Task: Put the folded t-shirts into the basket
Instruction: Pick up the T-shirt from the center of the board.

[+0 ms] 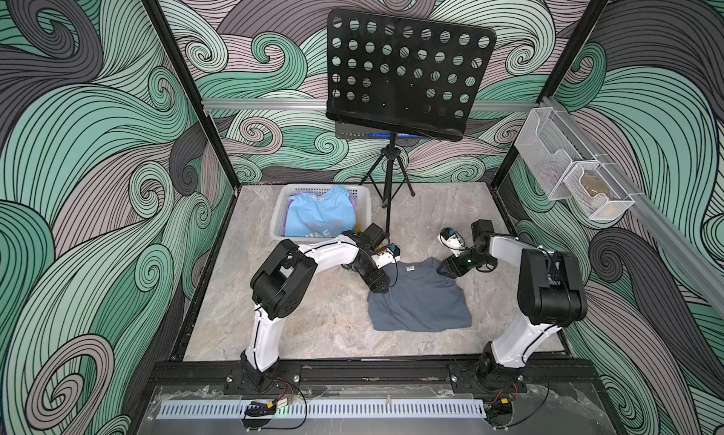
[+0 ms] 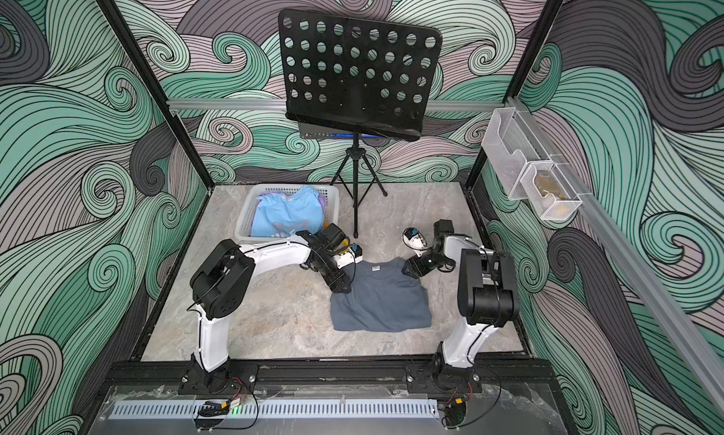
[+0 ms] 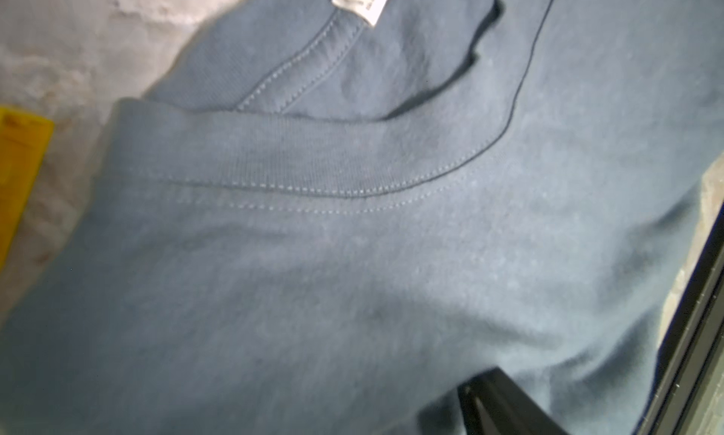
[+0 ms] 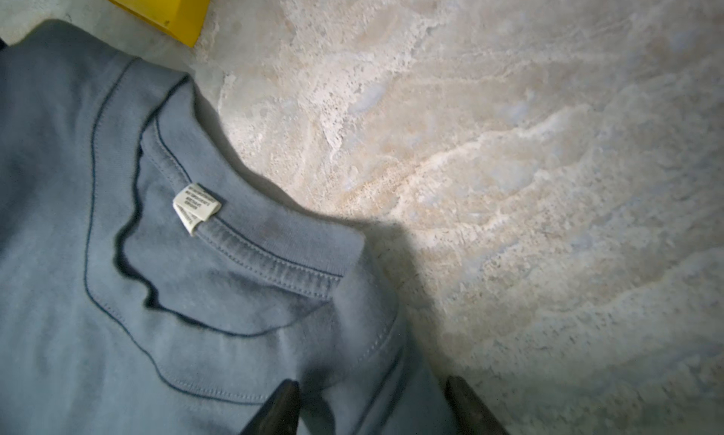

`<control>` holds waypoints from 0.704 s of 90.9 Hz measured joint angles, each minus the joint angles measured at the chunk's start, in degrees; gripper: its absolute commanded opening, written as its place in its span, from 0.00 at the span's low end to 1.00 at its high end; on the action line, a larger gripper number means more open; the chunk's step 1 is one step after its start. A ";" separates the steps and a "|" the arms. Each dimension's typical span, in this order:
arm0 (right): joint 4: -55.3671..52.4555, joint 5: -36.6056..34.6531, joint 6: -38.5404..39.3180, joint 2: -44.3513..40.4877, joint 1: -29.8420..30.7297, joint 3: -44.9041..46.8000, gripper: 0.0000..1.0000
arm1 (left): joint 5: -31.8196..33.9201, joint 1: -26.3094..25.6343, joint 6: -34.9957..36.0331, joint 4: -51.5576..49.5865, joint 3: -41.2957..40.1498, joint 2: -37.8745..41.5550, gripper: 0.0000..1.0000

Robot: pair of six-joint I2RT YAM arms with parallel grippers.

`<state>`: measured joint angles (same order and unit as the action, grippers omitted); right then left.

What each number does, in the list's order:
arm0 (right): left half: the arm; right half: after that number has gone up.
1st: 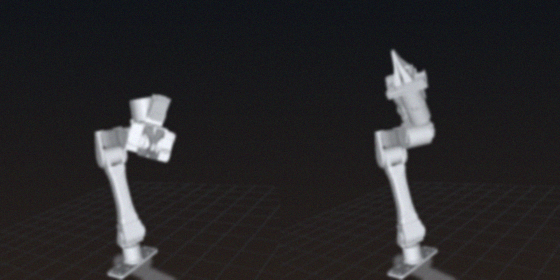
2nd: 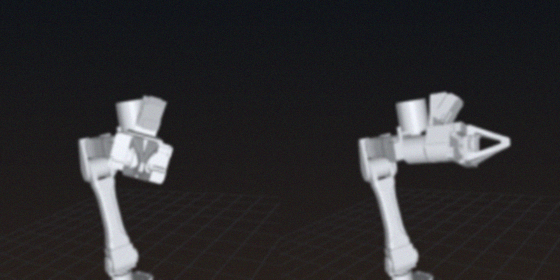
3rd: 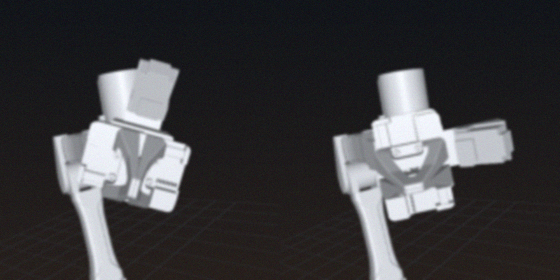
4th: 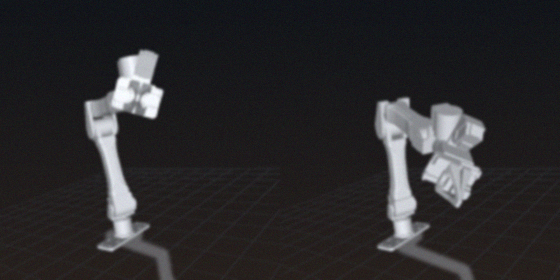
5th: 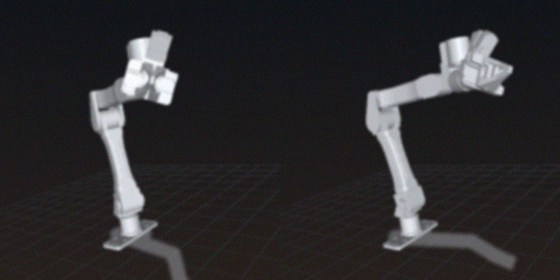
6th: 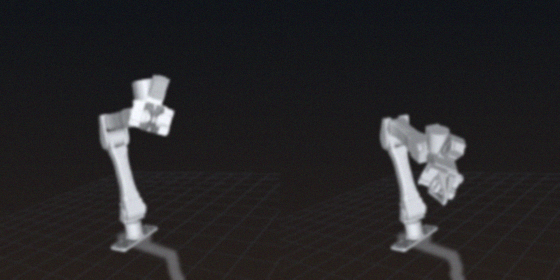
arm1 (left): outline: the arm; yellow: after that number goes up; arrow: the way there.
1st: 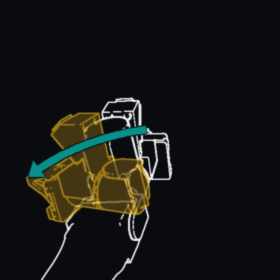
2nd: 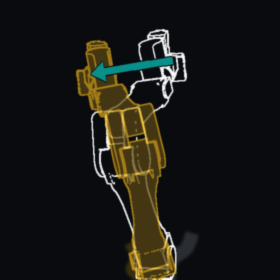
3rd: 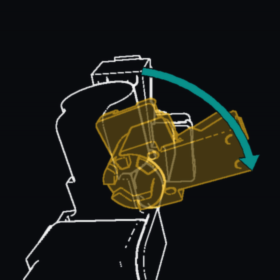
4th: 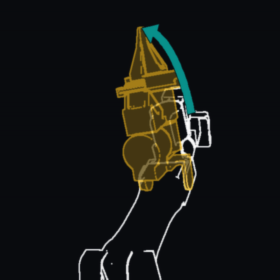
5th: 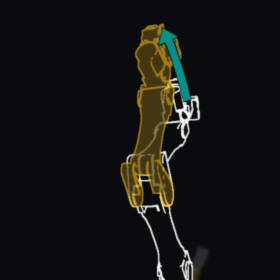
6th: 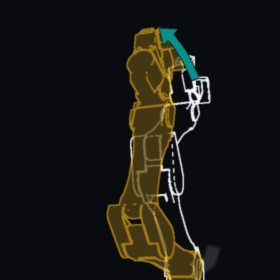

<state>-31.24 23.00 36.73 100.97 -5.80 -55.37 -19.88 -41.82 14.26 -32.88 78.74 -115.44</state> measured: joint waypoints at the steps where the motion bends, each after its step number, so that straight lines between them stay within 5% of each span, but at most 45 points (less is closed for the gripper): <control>1: 0.17 0.20 0.00 -0.02 0.00 0.07 0.53 | -0.02 0.00 -0.02 0.17 0.00 -0.04 0.72; 16: 2.78 1.70 0.02 -0.04 0.00 1.46 0.36 | -0.50 0.02 -1.99 3.78 -0.72 -0.57 0.49; 35: 4.20 4.74 0.52 -0.68 -0.42 3.54 0.00 | -2.45 0.02 -4.63 9.88 -4.66 0.59 0.13; 41: 4.04 6.19 0.63 -1.31 -1.20 4.11 0.00 | -2.56 0.09 -4.74 11.19 -6.27 2.08 0.00; 64: 3.23 14.23 2.12 -9.99 -3.34 6.69 0.00 | -5.97 2.43 -4.13 12.11 -9.27 7.78 0.00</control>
<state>-28.01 37.23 38.85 90.98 -9.15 -48.69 -25.85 -39.40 10.13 -20.78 69.47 -107.66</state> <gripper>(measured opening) 0.084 0.092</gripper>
